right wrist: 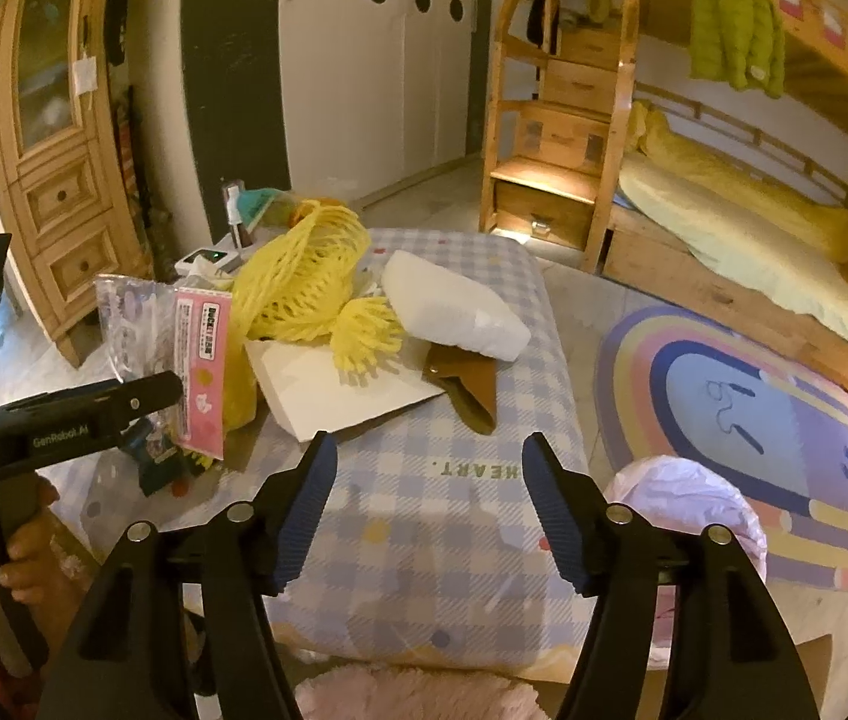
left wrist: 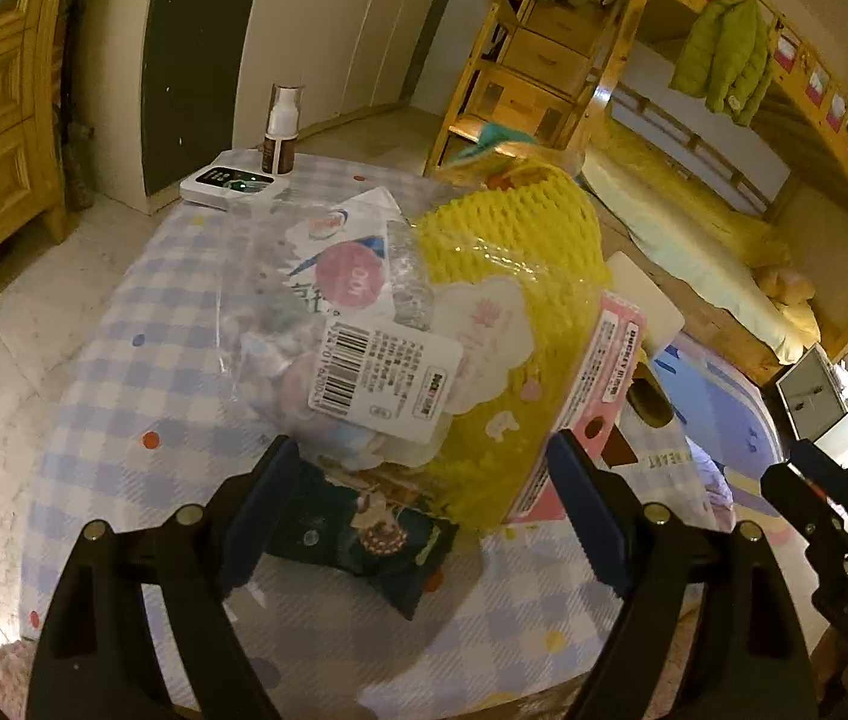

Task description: Collect trash

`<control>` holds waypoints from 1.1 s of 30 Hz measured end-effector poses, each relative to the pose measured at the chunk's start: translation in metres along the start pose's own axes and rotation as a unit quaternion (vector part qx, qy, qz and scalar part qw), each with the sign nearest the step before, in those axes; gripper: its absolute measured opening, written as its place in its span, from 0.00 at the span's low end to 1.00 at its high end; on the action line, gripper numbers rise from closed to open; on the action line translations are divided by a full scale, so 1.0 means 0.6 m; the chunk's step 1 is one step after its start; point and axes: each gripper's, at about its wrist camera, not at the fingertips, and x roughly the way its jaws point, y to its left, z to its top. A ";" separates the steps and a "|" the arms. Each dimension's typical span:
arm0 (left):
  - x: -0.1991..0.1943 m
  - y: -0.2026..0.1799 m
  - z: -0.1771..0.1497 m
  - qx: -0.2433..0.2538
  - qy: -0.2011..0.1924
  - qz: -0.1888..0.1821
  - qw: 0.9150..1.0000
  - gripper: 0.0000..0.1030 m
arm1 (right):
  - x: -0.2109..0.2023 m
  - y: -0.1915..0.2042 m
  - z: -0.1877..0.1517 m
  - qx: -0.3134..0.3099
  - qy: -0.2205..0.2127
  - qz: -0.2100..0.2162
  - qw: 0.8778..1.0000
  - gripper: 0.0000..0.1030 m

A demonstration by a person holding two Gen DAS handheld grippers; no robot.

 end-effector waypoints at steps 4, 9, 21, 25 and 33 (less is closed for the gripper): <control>-0.018 -0.001 -0.018 0.032 0.002 0.018 0.999 0.80 | -0.013 0.005 -0.001 -0.008 -0.002 0.003 1.000 0.69; -0.031 0.014 -0.042 0.056 0.017 0.042 0.997 0.80 | -0.013 0.014 -0.008 -0.011 0.005 0.006 1.000 0.71; 0.004 0.055 -0.069 0.062 0.057 0.081 0.993 0.84 | -0.005 0.052 -0.026 -0.018 0.021 0.034 0.999 0.71; 0.007 0.053 -0.057 0.045 0.050 0.034 0.997 0.84 | -0.004 0.058 -0.026 -0.017 0.024 0.040 0.999 0.71; -0.011 0.073 -0.067 0.030 0.047 0.086 0.995 0.84 | -0.006 0.063 -0.029 -0.017 0.028 0.054 0.998 0.71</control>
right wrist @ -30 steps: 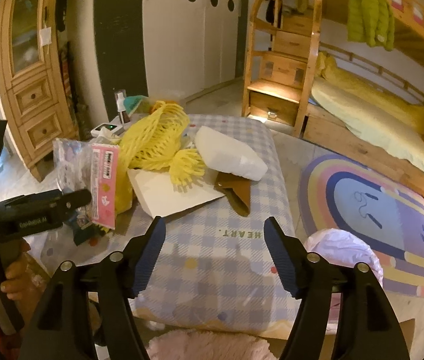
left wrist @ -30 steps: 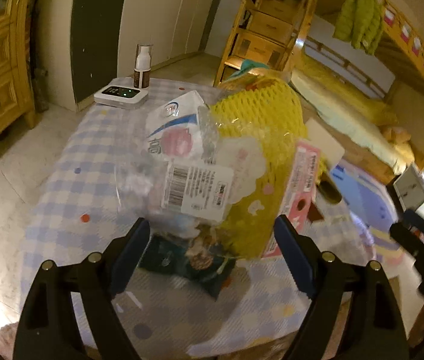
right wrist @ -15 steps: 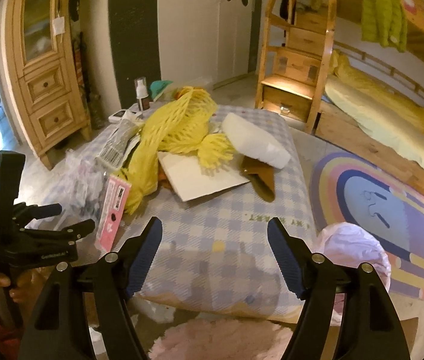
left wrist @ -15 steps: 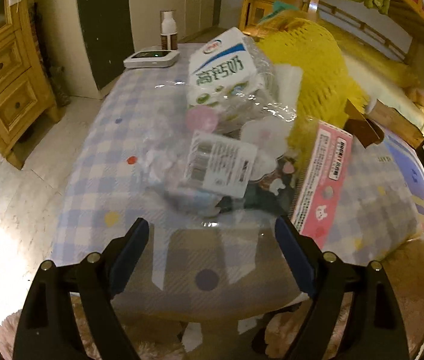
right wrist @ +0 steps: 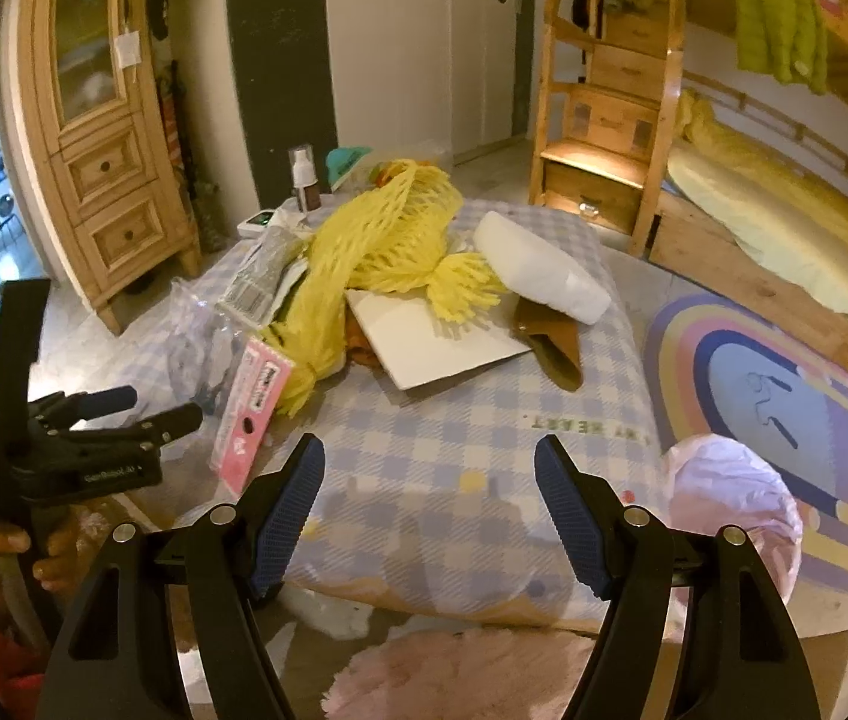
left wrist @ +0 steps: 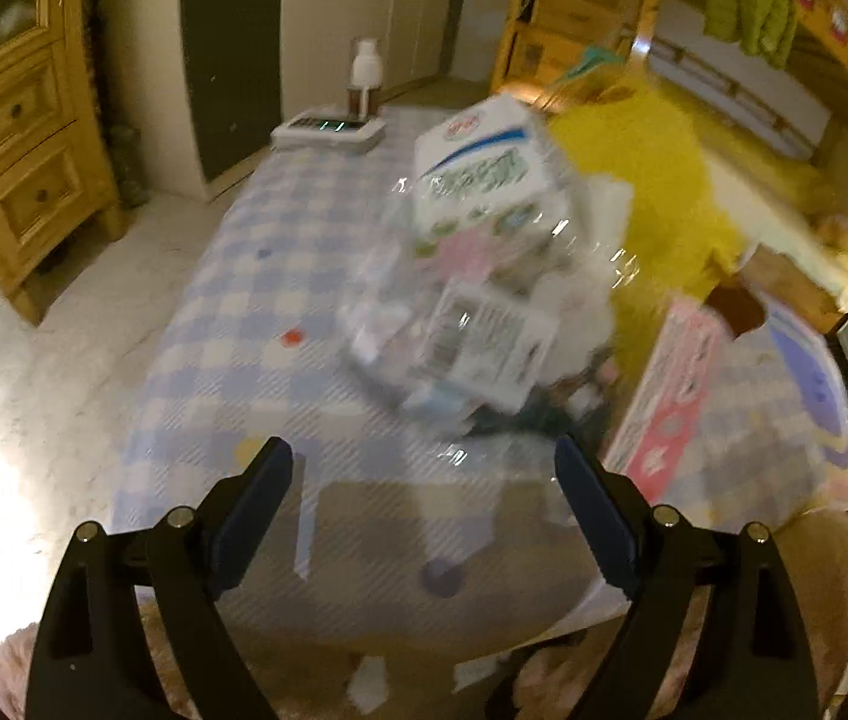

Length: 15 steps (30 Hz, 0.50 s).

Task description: Collect trash

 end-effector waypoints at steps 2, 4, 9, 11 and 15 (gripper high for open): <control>-0.004 0.006 -0.002 -0.004 0.000 -0.002 1.000 0.84 | 0.007 0.010 0.000 -0.001 0.002 0.018 1.000 0.70; -0.017 0.011 -0.005 0.001 -0.010 0.008 1.000 0.84 | 0.012 0.022 0.001 -0.003 0.001 0.032 0.999 0.62; -0.036 0.024 -0.015 0.011 -0.012 0.050 0.999 0.84 | 0.037 0.062 0.015 -0.017 0.003 0.080 0.997 0.54; -0.032 0.031 -0.016 0.008 -0.008 0.046 0.999 0.84 | 0.048 0.078 0.022 -0.024 0.003 0.092 0.995 0.54; -0.016 0.042 -0.006 0.001 -0.011 0.039 0.999 0.84 | 0.083 0.094 0.031 -0.020 0.021 0.101 0.994 0.55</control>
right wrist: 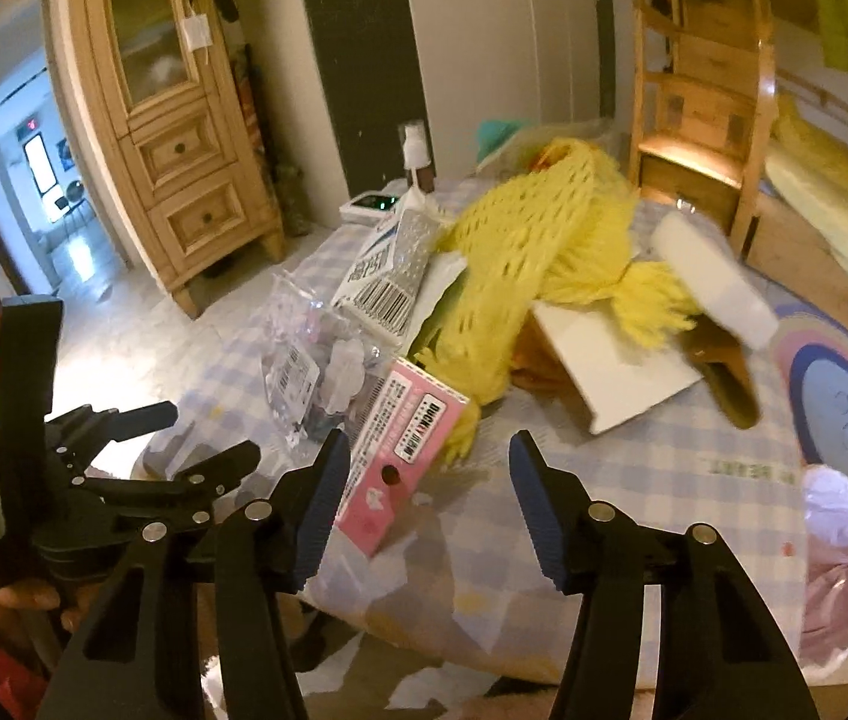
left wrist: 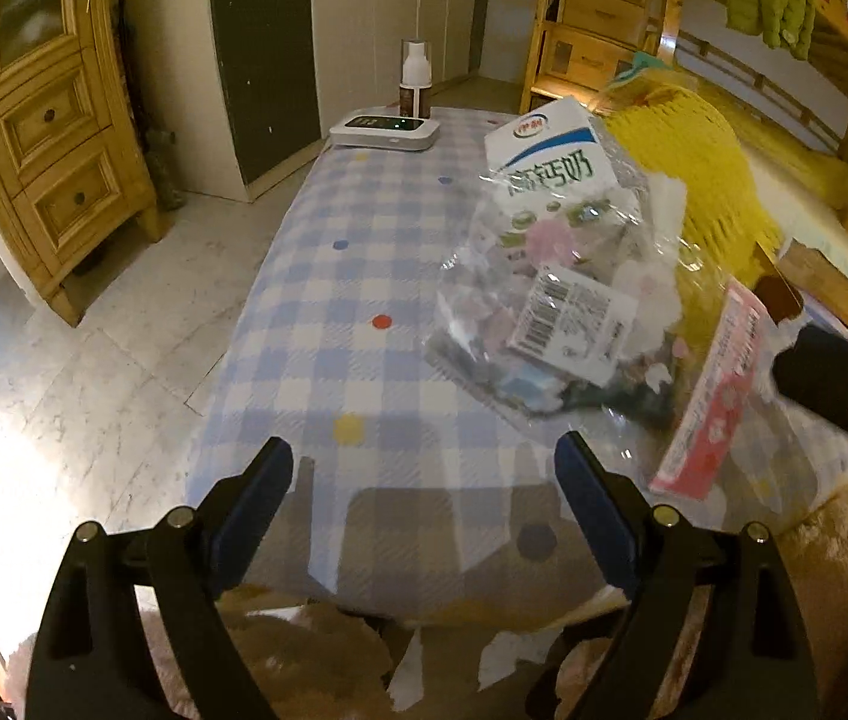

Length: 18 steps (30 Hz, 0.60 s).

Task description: Collect trash

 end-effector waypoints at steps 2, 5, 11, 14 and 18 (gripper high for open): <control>0.009 0.001 0.005 -0.001 0.003 0.004 1.000 0.84 | 0.018 -0.002 -0.001 0.009 0.014 0.006 1.000 0.55; 0.025 -0.005 0.015 0.007 0.013 0.009 1.000 0.84 | 0.031 -0.001 -0.004 0.016 0.023 0.021 0.999 0.52; 0.034 -0.023 0.016 0.028 0.019 0.016 0.999 0.83 | 0.036 0.008 -0.001 0.008 0.020 0.047 0.999 0.27; 0.033 -0.023 0.015 0.026 0.019 0.015 0.999 0.82 | 0.025 0.012 0.001 0.004 0.005 0.069 0.998 0.27; 0.012 -0.021 0.007 0.022 0.011 0.016 1.000 0.81 | 0.004 0.024 0.003 -0.006 -0.014 0.100 0.995 0.00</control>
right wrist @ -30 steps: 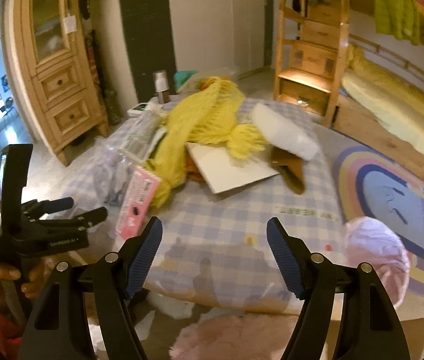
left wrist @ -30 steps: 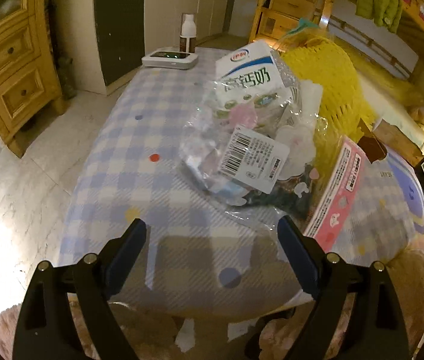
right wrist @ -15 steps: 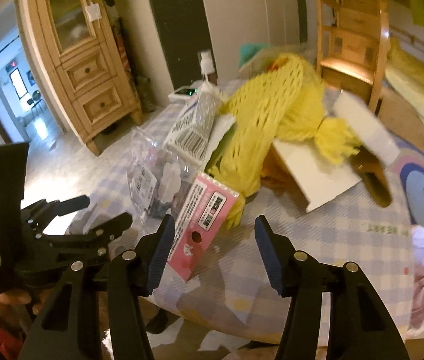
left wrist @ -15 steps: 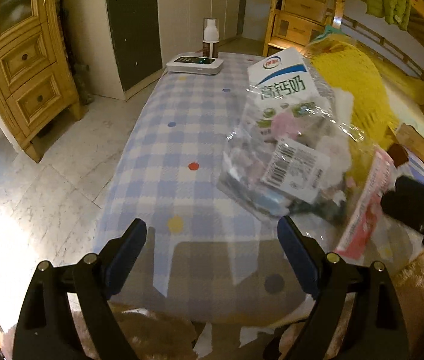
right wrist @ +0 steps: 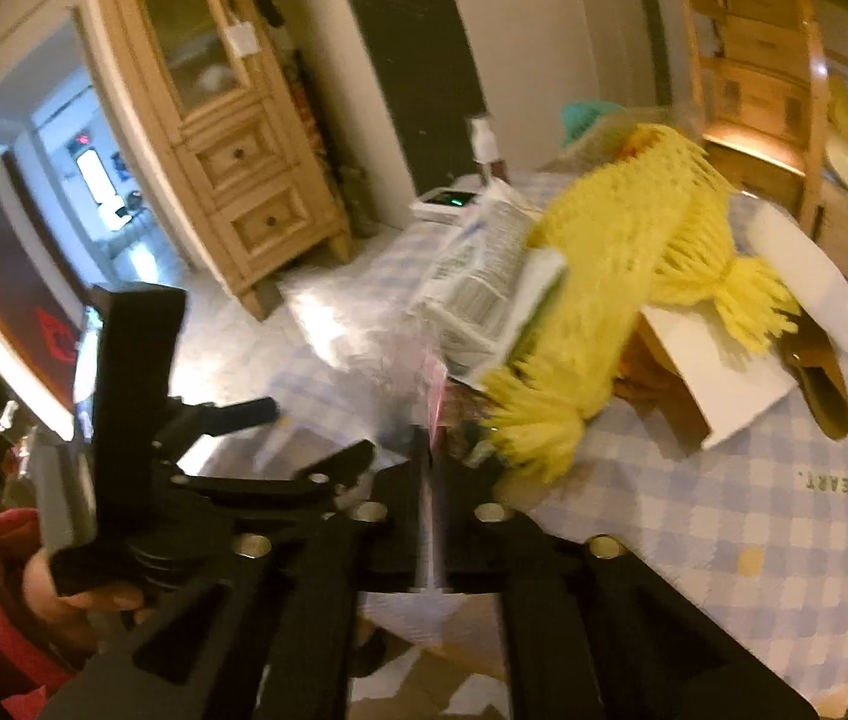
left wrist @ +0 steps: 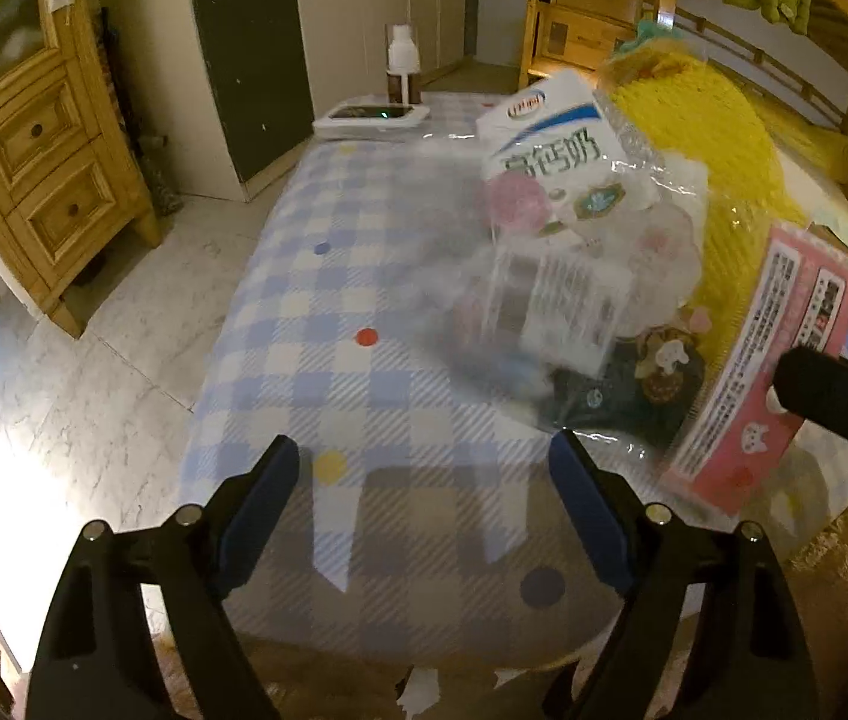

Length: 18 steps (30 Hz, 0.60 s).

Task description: Collect trash

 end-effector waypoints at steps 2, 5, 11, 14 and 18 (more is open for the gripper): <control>-0.023 0.006 -0.002 -0.006 -0.017 0.002 1.000 0.81 | -0.018 0.012 0.002 -0.015 -0.017 0.006 1.000 0.00; -0.065 0.012 -0.003 -0.013 -0.043 0.003 0.999 0.81 | -0.055 0.031 0.009 -0.034 -0.048 0.022 0.998 0.00; -0.127 0.006 0.014 -0.014 -0.100 -0.032 0.994 0.91 | -0.162 0.052 0.031 -0.073 -0.139 -0.008 0.988 0.00; -0.122 -0.010 0.036 -0.006 -0.120 -0.035 0.992 0.94 | -0.203 0.047 0.031 -0.097 -0.172 -0.081 0.977 0.00; -0.072 -0.033 0.078 0.006 -0.116 -0.059 0.991 0.94 | -0.218 0.022 0.020 -0.100 -0.184 -0.162 0.964 0.00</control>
